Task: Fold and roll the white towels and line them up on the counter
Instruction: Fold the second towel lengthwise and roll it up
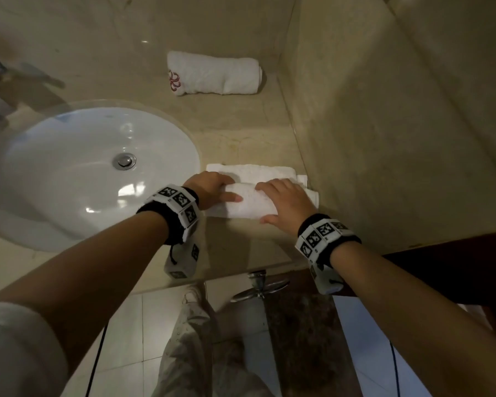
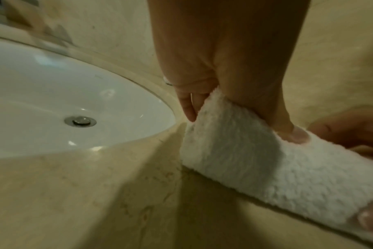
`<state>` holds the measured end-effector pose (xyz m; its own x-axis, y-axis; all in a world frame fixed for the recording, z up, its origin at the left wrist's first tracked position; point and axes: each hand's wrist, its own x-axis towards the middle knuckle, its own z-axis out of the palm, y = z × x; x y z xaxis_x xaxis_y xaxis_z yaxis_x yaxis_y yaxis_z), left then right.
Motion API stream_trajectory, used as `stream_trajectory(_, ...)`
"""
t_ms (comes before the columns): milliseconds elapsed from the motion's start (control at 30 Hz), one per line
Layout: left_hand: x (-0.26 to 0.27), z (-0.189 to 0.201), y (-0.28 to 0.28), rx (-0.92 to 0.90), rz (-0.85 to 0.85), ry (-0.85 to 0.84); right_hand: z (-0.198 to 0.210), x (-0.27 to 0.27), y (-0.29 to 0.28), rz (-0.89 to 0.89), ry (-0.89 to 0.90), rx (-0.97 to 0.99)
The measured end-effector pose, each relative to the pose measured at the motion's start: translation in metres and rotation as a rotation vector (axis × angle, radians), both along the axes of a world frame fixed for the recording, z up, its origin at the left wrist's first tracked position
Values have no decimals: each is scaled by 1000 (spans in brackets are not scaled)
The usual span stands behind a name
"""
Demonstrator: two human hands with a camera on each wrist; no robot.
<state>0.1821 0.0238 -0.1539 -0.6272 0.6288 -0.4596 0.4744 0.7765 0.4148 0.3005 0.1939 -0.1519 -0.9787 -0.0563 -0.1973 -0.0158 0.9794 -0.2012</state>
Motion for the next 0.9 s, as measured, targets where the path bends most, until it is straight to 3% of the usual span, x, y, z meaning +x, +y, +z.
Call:
stream_trajectory(67, -3, 2, 0, 65, 42, 62, 1, -7, 3, -41, 7, -70)
stream_trajectory(100, -3, 3, 0, 121, 26, 174, 4, -11, 4, -63, -3, -114)
stream_trajectory(167, 0, 6, 2, 229, -92, 432, 9, -21, 8, -92, -54, -158)
stream_trajectory(233, 6, 4, 3, 269, -195, 542, 12, -31, 13, -98, -102, -137)
stream_trajectory(433, 3, -5, -8, 163, -325, 444, 11, -55, 20, -95, -153, -51)
stream_trajectory(600, -18, 9, 3, 119, -227, 394, 11, -52, 18, -108, 119, 50)
stream_trajectory(767, -30, 8, 17, -81, -169, 314, -1, -44, 18, -95, -17, 174)
stream_trajectory(900, -26, 1, 22, -57, -181, 461, -3, -62, 25, -96, -44, 187)
